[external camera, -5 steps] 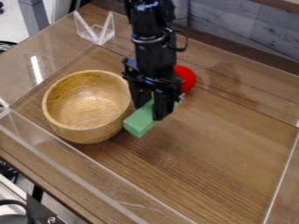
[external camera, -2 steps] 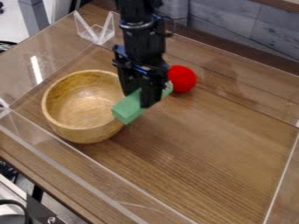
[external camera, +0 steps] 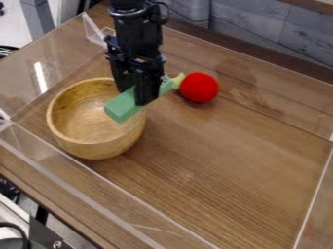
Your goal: Put the green stick in the brown bowl
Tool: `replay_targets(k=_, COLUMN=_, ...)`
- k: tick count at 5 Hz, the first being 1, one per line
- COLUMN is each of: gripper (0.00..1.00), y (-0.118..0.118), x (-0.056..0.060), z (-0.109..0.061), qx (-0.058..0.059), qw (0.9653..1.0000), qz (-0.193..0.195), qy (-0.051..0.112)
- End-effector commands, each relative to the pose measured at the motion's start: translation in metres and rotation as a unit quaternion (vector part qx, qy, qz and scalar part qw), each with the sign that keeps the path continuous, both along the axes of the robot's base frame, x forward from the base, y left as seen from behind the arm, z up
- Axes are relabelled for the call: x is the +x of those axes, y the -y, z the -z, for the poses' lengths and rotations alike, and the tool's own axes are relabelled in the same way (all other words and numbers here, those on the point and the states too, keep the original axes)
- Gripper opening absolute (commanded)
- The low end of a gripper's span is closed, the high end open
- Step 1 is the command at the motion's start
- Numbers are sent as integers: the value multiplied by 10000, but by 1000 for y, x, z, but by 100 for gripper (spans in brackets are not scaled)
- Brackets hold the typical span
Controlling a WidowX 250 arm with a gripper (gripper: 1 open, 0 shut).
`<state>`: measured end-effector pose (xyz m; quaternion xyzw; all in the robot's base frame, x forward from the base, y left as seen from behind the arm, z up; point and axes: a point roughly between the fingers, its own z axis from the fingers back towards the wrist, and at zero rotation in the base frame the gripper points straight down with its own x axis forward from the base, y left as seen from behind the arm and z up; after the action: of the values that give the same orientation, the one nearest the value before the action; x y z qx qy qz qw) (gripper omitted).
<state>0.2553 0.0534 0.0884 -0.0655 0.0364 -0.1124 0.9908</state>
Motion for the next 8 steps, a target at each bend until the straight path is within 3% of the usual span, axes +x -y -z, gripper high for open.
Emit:
replay_targets(k=1, gripper=0, y=-10, x=5, z=-9, qx=122, qw=9996, qz=-76, qy=258)
replay_targets(k=3, gripper=0, y=-20, x=6, z=4, qx=163, qw=9995, qz=-224, qy=170)
replay_targets(k=4, gripper=100, y=-19, x=8, z=7, qx=168, qw=9994, qz=-270, qy=135)
replay_targets(k=6, gripper=100, y=-16, x=8, z=13, qx=207, qw=9992, qz=-325, qy=58)
replay_targets(k=7, gripper=0, y=-16, x=9, z=18, qx=224, qw=9991, qz=-350, qy=19)
replay_targets(k=8, gripper=0, y=-15, x=11, z=17, qx=230, qw=9990, qz=-391, qy=22)
